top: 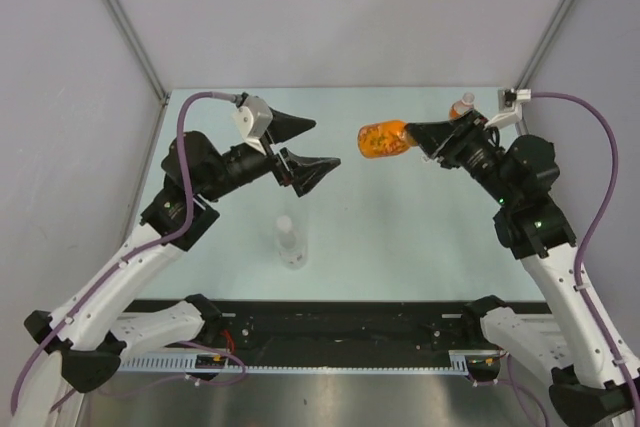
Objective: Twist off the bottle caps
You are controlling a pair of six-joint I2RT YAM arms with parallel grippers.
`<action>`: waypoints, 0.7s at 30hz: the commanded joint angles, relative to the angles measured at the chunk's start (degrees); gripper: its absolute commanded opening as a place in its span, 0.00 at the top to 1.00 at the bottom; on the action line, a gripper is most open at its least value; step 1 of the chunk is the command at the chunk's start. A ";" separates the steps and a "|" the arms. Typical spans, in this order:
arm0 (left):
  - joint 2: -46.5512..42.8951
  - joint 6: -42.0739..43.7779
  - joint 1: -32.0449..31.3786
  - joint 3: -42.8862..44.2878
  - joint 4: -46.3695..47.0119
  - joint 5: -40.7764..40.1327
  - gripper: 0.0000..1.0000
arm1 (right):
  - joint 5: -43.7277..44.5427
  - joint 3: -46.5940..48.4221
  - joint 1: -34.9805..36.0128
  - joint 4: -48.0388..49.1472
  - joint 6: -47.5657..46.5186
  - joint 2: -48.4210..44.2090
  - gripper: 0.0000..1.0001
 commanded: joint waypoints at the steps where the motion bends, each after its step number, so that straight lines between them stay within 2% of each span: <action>1: 1.19 -6.42 6.55 2.22 6.27 19.37 0.00 | -33.51 1.11 -10.72 12.45 13.04 2.68 1.00; 2: 1.63 -8.53 7.69 1.78 10.38 25.41 0.00 | -35.84 1.11 -11.17 14.04 13.57 3.29 1.00; 6: 4.35 -12.59 8.93 2.30 13.41 31.16 0.00 | -41.12 1.11 -10.56 17.82 14.18 5.23 1.00; 9: 6.90 -14.08 8.93 3.71 13.93 34.59 0.00 | -42.02 1.11 -10.29 16.87 12.00 5.15 1.00; 13: 8.92 -14.97 8.93 3.53 14.38 35.48 0.00 | -42.20 1.55 -8.98 16.26 9.45 4.53 1.00; 16: 9.98 -16.99 8.49 3.18 15.52 37.50 0.00 | -40.09 3.13 -7.22 11.61 4.27 4.79 1.00; 21: 11.56 -15.67 6.39 3.79 12.71 38.21 0.00 | -36.06 6.82 -1.25 5.28 -2.85 6.37 1.00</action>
